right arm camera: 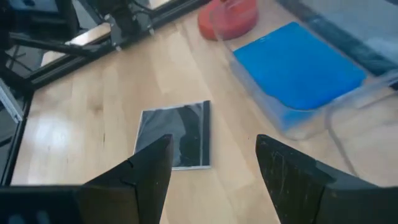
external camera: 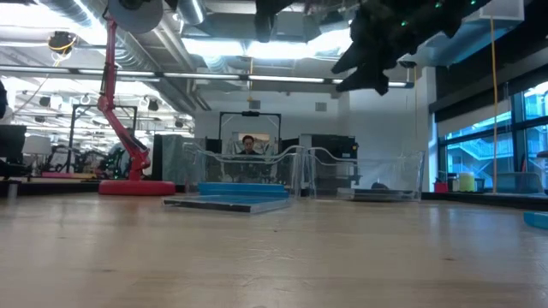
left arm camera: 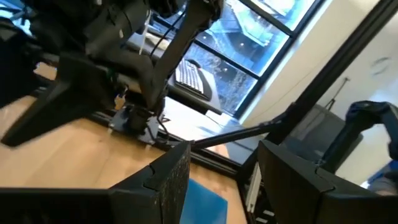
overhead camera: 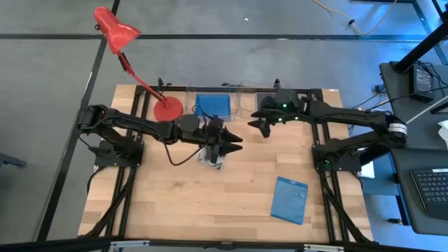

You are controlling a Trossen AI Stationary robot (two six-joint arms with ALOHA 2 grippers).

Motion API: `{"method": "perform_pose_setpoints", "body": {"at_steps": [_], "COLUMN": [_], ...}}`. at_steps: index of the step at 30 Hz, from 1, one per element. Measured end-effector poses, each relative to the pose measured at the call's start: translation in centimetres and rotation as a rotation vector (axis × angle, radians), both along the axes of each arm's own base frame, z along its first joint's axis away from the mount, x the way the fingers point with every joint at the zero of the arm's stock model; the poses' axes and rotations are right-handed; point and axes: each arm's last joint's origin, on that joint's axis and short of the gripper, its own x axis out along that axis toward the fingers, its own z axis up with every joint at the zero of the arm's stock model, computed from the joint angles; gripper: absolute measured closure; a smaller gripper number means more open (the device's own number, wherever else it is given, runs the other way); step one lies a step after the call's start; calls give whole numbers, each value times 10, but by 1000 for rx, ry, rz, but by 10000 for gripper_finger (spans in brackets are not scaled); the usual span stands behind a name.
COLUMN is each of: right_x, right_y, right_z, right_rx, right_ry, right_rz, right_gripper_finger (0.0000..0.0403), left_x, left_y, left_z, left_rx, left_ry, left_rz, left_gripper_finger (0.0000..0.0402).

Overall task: Pick & place jewel cases by type
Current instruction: Put the black cd case into the right transparent bin

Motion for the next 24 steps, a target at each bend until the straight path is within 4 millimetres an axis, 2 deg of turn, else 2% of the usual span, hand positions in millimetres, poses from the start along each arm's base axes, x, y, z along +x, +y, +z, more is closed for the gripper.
{"method": "perform_pose_setpoints", "body": {"at_steps": [12,18,24], "right_x": [46,59,67], "right_y": [17,20,17], "right_z": [-31,-56,-74], "right_rx": [-20,61,91], "right_ry": [-22,58,103], "right_rz": [95,49,-17], "right_gripper_finger": [169,169,169], "left_x": [-8,-6,-7], "left_y": [-2,1,0], "left_z": [-45,-48,-50], "left_rx": [96,182,175], "left_ry": [445,445,471], "left_rz": [-21,32,19], "left_gripper_finger": [217,217,217]}}
